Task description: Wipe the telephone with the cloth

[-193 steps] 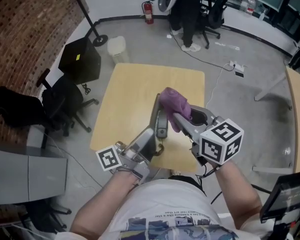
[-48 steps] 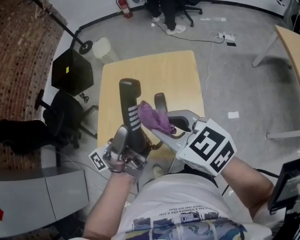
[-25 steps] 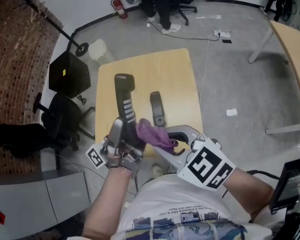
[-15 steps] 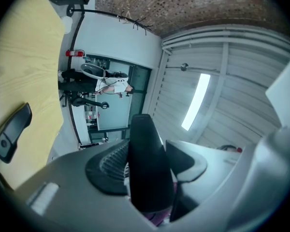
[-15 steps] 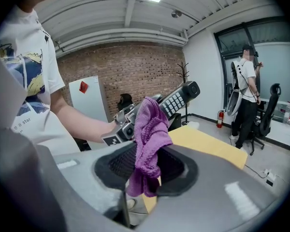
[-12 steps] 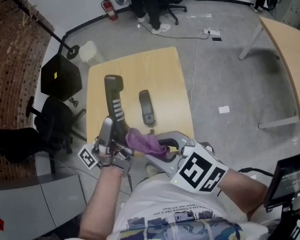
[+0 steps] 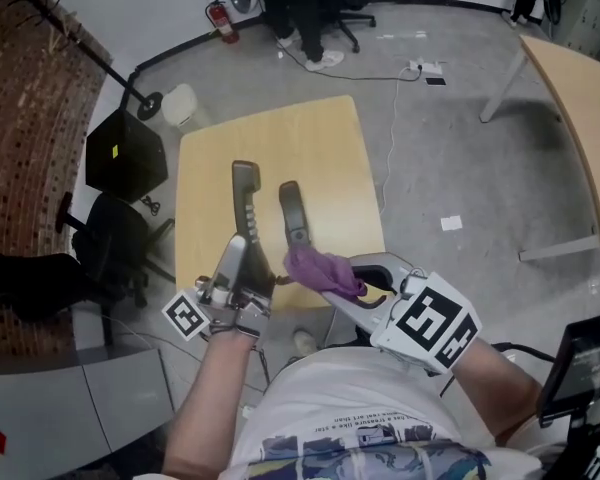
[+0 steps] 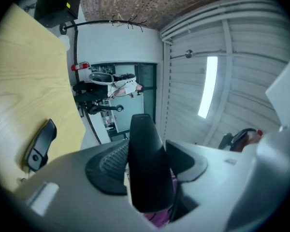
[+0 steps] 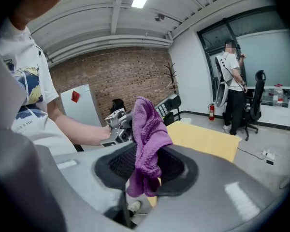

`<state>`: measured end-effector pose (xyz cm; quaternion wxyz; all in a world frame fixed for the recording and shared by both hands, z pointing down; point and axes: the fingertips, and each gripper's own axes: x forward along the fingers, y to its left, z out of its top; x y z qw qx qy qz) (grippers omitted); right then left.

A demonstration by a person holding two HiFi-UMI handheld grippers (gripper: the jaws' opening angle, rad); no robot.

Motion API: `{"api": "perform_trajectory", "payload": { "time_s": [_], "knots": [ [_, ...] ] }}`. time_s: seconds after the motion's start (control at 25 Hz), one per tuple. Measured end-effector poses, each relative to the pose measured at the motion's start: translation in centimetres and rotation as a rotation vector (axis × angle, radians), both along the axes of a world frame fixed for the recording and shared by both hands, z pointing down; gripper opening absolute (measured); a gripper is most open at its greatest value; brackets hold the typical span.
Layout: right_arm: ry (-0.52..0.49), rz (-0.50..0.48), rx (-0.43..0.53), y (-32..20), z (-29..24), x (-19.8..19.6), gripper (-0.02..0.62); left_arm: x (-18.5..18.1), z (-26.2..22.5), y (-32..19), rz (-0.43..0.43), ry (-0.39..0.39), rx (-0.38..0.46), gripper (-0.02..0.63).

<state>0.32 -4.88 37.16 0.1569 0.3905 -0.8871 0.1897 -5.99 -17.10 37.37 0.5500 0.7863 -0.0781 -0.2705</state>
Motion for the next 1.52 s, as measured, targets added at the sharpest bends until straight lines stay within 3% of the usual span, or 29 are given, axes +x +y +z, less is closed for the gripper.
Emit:
{"api": "perform_trajectory", "payload": {
  "time_s": [0.28,0.44,0.6,0.76,0.96,1.52],
  "knots": [
    [0.014,0.194,-0.06,-0.2,3.3,6.8,0.11,0.0,5.1,-0.5,-0.081,-0.259,-0.035,0.253],
    [0.013,0.221,-0.083,-0.4,4.6,8.5,0.11,0.1,8.2,-0.7,-0.117,-0.401,-0.064,0.253],
    [0.017,0.214,-0.099,-0.9,5.3,9.4,0.11,0.4,10.6,-1.1,-0.155,-0.501,-0.106,0.253],
    [0.028,0.191,-0.125,-1.6,6.2,10.5,0.11,0.9,12.8,-1.9,-0.174,-0.719,-0.011,0.252],
    [0.044,0.149,-0.151,-2.9,7.2,10.8,0.11,1.7,15.2,-2.6,-0.203,-0.877,0.002,0.252],
    [0.072,0.079,-0.205,-3.3,8.6,11.7,0.11,3.4,20.9,-3.4,-0.24,-1.18,0.019,0.252]
  ]
}}
